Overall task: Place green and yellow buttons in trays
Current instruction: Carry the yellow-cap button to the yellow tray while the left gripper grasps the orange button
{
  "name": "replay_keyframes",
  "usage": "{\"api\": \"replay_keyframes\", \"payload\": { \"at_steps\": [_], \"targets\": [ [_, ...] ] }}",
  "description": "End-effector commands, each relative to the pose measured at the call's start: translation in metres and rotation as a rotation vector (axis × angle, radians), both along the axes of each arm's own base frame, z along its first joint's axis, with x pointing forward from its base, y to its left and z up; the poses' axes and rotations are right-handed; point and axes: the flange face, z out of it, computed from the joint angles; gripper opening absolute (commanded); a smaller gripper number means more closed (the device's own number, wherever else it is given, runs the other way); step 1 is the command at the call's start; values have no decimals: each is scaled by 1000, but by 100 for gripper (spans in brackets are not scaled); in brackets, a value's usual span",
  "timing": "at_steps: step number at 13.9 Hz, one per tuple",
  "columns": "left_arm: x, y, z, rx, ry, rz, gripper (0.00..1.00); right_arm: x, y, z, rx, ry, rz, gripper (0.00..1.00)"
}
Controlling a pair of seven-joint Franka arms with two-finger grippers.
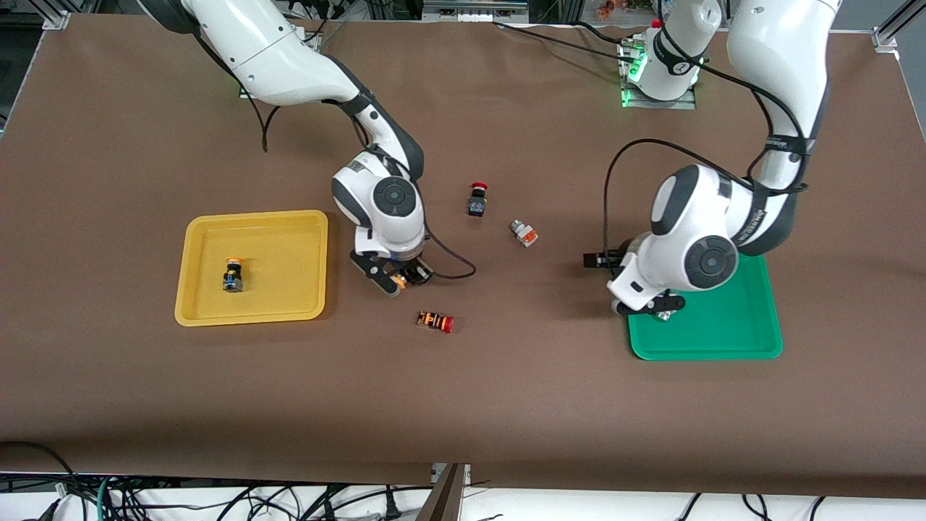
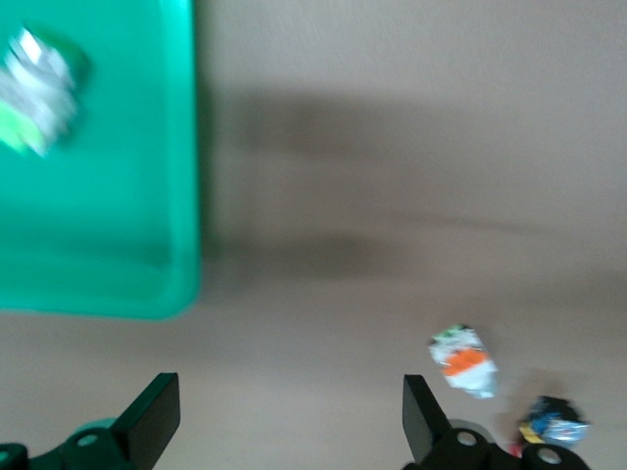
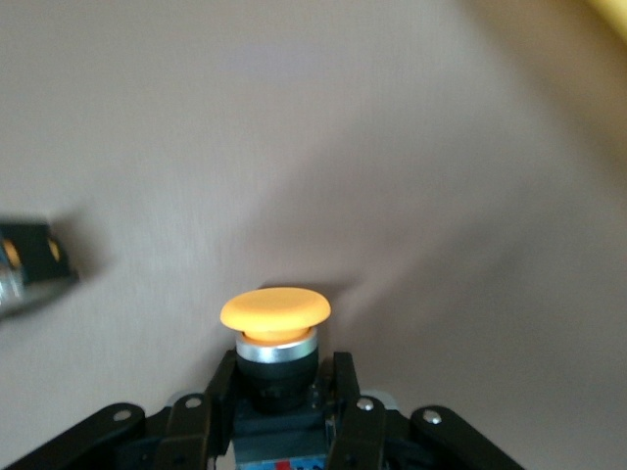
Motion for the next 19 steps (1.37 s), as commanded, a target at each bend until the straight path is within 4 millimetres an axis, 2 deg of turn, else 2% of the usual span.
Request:
{"api": "replay_keyframes", "payload": {
  "at_steps": [1, 4, 6, 8, 9, 11, 12, 13, 14, 15, 16, 17, 18, 19],
  "targets": [
    [-24, -29, -21, 7, 51, 92, 100, 18, -37, 48, -80, 37, 133, 0],
    [-58, -73, -51, 32, 19, 233, 100, 39, -94, 87, -132, 111, 292, 0],
    [-85, -100, -75, 34, -26, 253, 100, 48, -128, 110, -92, 150, 364, 0],
    [-105, -112, -102, 10, -103, 291, 100, 53, -175, 123, -79, 166, 440, 0],
    [-111, -118, -111, 9, -112, 309, 100, 51, -189, 126, -81, 171, 472, 0],
    [-122, -134, -123, 10, -116, 320, 100, 45, -217, 110, -70, 156, 489, 0],
    [-123, -138, -131, 1, -127, 332, 100, 38, -239, 94, -58, 130, 515, 0],
    [-123, -138, -135, 0, -129, 334, 100, 28, -252, 79, -44, 96, 535, 0],
    [-122, -136, -134, -1, -130, 336, 100, 20, -257, 65, -35, 78, 540, 0],
    [-119, -133, -131, -2, -134, 339, 70, 16, -258, 58, -29, 65, 543, 0],
    [-118, -134, -130, -2, -135, 339, 45, 11, -259, 51, -23, 49, 547, 0],
    [-118, -134, -128, -3, -136, 336, 29, 6, -260, 45, -17, 41, 551, 0],
    [-117, -132, -126, -3, -139, 334, 17, 2, -260, 40, -16, 50, 552, 8],
    [-115, -132, -122, -4, -144, 335, 13, 1, -261, 39, -15, 53, 548, 42]
  ]
}}
